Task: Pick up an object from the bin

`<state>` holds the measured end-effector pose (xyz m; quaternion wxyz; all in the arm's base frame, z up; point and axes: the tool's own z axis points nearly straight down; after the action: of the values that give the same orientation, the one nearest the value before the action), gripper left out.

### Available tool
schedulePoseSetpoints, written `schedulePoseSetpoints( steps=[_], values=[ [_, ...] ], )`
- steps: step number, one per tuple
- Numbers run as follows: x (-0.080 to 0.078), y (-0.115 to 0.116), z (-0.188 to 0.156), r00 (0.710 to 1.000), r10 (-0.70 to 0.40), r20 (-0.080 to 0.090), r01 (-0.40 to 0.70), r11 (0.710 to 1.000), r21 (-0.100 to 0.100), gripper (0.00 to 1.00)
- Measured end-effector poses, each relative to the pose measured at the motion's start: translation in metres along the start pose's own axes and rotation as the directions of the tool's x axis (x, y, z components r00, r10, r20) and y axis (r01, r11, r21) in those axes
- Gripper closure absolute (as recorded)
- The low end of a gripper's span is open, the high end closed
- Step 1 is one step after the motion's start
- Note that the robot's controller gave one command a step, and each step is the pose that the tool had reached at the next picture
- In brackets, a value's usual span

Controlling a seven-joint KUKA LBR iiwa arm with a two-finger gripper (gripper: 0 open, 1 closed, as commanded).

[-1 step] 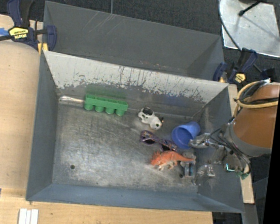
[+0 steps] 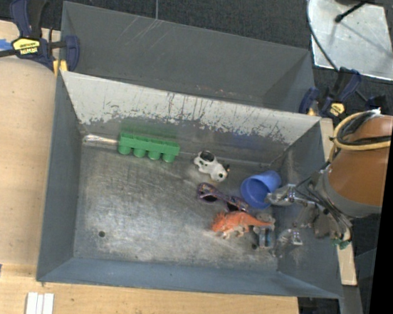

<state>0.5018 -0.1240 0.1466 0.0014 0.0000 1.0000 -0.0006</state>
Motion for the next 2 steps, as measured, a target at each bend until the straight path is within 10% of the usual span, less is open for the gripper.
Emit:
schedulePoseSetpoints(
  steps=[1,2],
  values=[
    [0.010,0.039,0.064,0.998,-0.058,0.007,0.058,0.998,0.002,0.00],
    [0.010,0.051,0.058,0.996,-0.089,0.000,0.089,0.996,0.000,0.00]
  ],
)
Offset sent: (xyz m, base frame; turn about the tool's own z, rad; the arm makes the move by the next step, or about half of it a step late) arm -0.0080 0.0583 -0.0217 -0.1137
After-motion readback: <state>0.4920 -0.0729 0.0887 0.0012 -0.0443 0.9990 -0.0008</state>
